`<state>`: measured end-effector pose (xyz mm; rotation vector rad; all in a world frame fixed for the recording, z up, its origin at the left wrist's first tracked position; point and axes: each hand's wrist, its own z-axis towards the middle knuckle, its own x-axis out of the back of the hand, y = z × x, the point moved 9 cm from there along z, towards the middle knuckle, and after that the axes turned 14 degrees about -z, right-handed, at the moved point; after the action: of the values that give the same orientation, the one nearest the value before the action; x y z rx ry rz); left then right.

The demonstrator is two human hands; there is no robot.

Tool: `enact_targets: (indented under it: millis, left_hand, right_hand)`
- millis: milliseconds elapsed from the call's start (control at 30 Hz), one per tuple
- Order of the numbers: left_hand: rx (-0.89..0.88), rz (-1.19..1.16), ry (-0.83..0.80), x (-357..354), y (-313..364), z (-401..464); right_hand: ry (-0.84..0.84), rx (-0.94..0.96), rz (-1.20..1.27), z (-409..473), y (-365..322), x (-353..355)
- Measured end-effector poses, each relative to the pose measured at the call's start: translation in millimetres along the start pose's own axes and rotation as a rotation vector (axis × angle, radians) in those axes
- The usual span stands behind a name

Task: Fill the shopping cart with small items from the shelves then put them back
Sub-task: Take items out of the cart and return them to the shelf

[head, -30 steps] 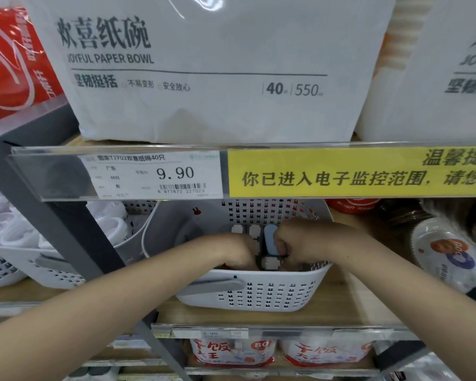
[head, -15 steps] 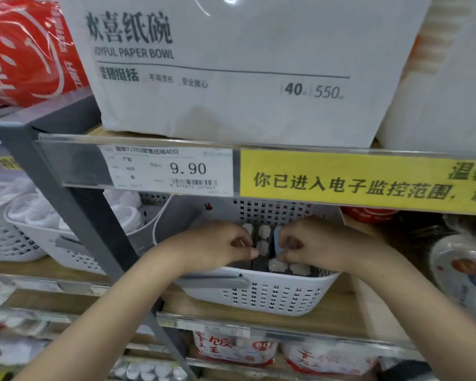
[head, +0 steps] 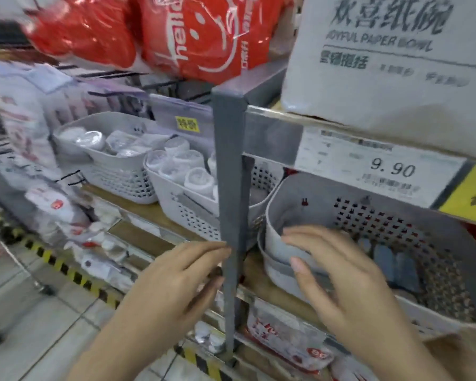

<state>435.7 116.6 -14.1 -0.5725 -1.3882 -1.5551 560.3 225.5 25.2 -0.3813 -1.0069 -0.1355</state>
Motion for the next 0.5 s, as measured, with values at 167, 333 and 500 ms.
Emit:
enact_targets:
  millis: [167,333,500]
  left_hand:
    - [0.469,-0.012,0.117,39.7,-113.0,-104.1]
    - [0.893,-0.173,0.385,87.7,-193.6,-245.7]
    - [1.085,-0.175,0.711,138.0,-226.2,-381.6]
  right_hand:
    - [-0.075,0.189,0.16,32.1,-105.6,-67.9]
    - [-0.348,0.325,0.257,63.3,-215.9,-171.5]
    - [-0.509,0.527,0.303,74.9,-338.4,-250.4]
